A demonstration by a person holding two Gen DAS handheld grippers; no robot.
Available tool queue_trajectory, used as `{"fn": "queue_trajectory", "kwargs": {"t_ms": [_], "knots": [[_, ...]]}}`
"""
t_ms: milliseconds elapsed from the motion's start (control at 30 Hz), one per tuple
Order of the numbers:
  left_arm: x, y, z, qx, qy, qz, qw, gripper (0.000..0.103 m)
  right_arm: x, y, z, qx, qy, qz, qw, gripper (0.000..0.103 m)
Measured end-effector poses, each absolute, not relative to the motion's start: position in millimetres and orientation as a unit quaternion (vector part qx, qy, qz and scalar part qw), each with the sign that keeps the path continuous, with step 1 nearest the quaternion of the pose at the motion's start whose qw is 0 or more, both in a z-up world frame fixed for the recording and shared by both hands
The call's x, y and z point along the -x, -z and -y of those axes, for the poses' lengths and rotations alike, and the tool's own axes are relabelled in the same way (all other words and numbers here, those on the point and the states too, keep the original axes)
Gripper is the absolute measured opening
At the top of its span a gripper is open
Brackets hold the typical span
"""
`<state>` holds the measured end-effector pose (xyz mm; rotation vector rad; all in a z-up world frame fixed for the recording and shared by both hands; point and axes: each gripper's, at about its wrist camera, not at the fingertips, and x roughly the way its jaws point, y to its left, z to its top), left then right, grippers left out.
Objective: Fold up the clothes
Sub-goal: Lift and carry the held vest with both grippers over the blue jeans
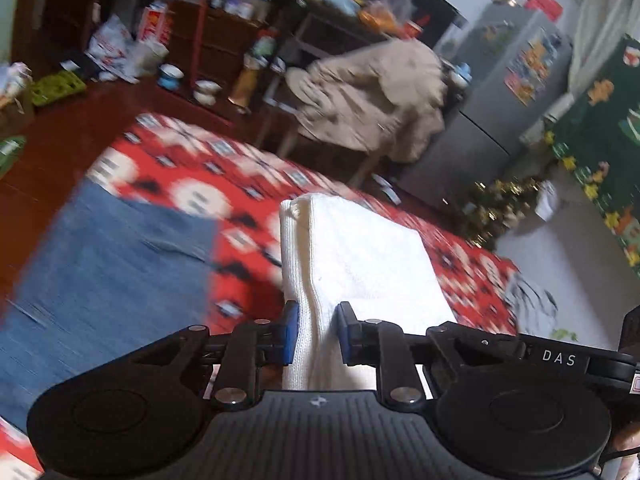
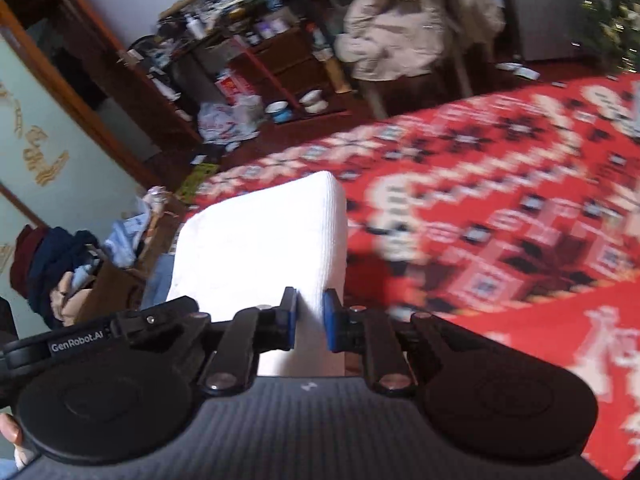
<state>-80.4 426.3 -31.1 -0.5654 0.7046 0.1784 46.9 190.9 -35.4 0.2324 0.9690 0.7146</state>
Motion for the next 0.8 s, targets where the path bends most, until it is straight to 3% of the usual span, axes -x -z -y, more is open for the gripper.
{"fn": "queue_trajectory", "kwargs": {"t_ms": [367,667,800], "knots": [[104,40,-538,0.269,-0.15,-0.355,0.883,0.02,-14,35,-342,-0.1,-0.362,-0.455,0.807,0.015],[112,84,-568,0.297,-0.157,-0.364,0.869,0.02,-6,76,-369,-0.082,-0.375,-0.463,0.799,0.015],[122,88,-574,0.323,-0.144,-0.352,0.867,0.027,-7,91,-366,-0.083,-0.385,-0.461,0.796,0.016]]}}
